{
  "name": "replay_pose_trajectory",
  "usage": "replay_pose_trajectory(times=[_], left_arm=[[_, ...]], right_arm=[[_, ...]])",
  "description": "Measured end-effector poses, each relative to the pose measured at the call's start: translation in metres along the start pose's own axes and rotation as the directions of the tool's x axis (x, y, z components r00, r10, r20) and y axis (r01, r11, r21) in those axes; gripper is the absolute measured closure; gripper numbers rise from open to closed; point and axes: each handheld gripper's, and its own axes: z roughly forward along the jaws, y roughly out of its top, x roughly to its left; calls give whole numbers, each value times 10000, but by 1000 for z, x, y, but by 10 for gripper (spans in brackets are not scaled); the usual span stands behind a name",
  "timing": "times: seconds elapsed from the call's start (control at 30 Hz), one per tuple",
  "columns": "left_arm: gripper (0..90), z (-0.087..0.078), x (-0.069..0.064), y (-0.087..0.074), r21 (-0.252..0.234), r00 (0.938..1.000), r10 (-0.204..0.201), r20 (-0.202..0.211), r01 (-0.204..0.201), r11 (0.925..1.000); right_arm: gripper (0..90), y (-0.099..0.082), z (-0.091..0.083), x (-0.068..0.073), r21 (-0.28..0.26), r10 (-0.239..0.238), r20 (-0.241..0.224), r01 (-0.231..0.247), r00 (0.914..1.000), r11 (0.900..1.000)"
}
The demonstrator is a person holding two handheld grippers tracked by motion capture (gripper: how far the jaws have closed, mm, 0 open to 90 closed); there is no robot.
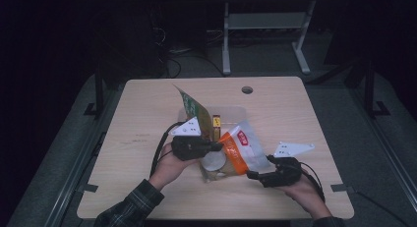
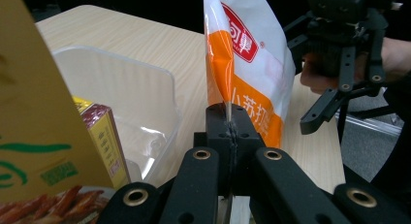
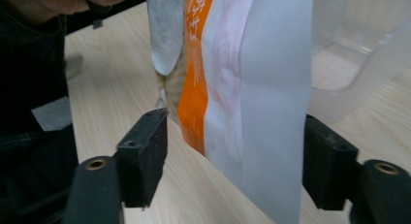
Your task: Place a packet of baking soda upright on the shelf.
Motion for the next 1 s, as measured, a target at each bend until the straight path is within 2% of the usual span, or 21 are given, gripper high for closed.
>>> replay_pose_trajectory(times=[0.2, 0.3, 0.5, 0.63, 0.73, 0.87, 0.93, 1.0], left_arm=[[897, -11, 1, -5, -176, 9990, -312, -309, 307, 9994], [897, -17, 2, -7, -277, 9978, -440, -497, 427, 9987], [897, -27, 2, -13, -494, 9943, -755, -755, 719, 9962], [896, -31, 2, -16, -554, 9921, -851, -925, 802, 9952], [896, -33, 3, -18, -547, 9905, -947, -998, 896, 9945], [895, -29, 1, -20, -126, 9899, -570, -1297, 559, 9984], [894, -25, -1, -21, 70, 9907, -400, -1303, 413, 9991], [893, -21, -3, -23, 154, 9916, -298, -1258, 320, 9994]], right_arm=[[538, 9, 13, -2, -185, 255, -995, -275, 9947, 9994], [664, 11, 21, -4, -129, 221, -1294, -240, 9914, 9996], [800, 19, 25, -8, -582, 389, -2113, -524, 9766, 9969], [886, 25, 31, -7, -699, 379, -2402, -563, 9700, 9960], [895, 28, 32, -5, -872, 201, -2499, -432, 9681, 9953], [897, 34, 30, 1, -1071, -362, -2634, 81, 9640, 9942], [898, 39, 29, 5, -1253, -639, -2783, 297, 9584, 9917], [898, 44, 28, 9, -1325, -918, -2715, 572, 9581, 9895]])
